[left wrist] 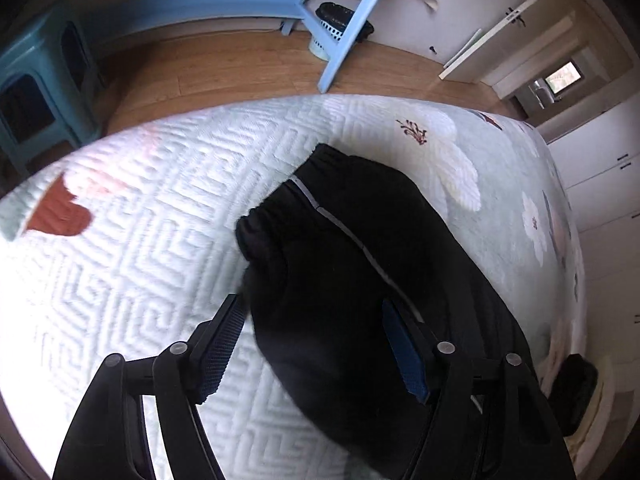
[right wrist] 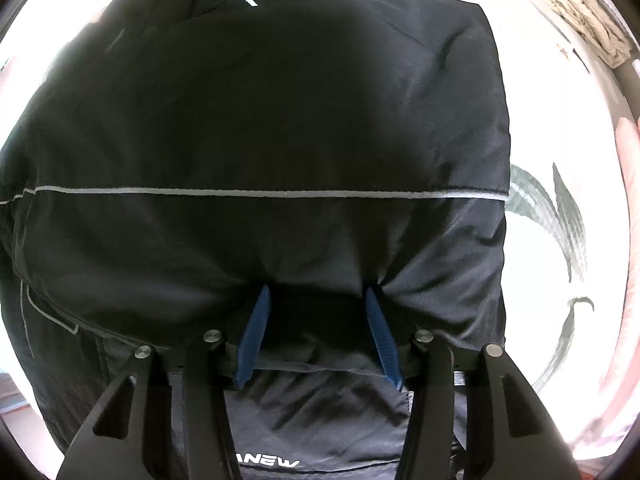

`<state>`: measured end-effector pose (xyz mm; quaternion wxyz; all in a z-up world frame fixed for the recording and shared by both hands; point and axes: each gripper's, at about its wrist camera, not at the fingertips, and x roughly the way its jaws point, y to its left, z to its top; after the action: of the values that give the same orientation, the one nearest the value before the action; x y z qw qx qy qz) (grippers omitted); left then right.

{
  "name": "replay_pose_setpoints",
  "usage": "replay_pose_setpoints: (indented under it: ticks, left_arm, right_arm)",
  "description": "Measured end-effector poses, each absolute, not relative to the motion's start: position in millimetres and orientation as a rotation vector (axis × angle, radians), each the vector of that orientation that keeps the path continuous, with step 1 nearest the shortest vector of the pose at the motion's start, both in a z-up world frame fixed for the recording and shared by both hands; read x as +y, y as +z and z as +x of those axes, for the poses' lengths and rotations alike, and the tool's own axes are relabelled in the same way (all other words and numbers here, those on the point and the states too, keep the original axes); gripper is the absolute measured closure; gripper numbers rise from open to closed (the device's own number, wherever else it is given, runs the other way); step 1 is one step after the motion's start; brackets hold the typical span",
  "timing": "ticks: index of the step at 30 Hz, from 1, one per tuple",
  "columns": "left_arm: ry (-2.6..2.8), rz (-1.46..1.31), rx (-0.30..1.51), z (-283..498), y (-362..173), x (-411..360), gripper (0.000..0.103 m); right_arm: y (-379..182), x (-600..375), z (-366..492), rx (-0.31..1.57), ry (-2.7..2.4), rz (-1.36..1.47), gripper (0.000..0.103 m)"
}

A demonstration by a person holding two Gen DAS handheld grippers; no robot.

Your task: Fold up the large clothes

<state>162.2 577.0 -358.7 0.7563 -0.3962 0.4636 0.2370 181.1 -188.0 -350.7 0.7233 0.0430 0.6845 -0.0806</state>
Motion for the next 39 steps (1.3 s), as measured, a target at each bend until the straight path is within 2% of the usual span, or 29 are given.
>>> replay_pose_setpoints:
  ticks: [1,2,3,5,6,14,20,25,30,37,39]
  left_arm:
    - [0.513,-0.85,1.005,164,-357,575,0.043]
    - [0.505,-0.838,1.002,165,-357,579,0.06]
    - [0.506,-0.804,1.0,167,-353,575,0.071]
    - [0.499,-0.763,0.991,175,-347,571,0.082]
    - [0.499,-0.74,0.983,176,-340,567,0.084]
    - [0.327,-0.552,0.834,175,-246,482,0.088]
    - [0.019,-0.357,0.783,181,-182,346,0.089]
    - [-0.216,-0.196,0.762,177,-161,227,0.089]
    - [-0.449,-0.127,0.781,176,-168,118,0.089]
    - [-0.573,-0.024,0.932,178,-247,-4,0.088]
    - [-0.576,-0.018,0.996,177,-275,-23,0.079]
  right_arm:
    - [-351,-188,182,1.511,-0.178,0.092,0.049]
    - [-353,-190,181,1.511,-0.178,0.09,0.049]
    - [-353,-190,181,1.51,-0.179,0.087,0.049]
    - [-355,-191,181,1.507,-0.177,0.085,0.048]
    - [-355,-192,180,1.505,-0.175,0.086,0.048]
    - [-358,-193,172,1.477,-0.148,0.079,0.047]
    - [-354,-197,163,1.459,-0.128,0.105,0.044]
    - [-327,-199,148,1.385,-0.068,0.164,0.043]
    - [-303,-203,127,1.315,-0.03,0.157,0.042]
    - [-293,-227,107,1.296,-0.026,0.202,0.042]
    - [-295,-231,103,1.294,-0.03,0.195,0.042]
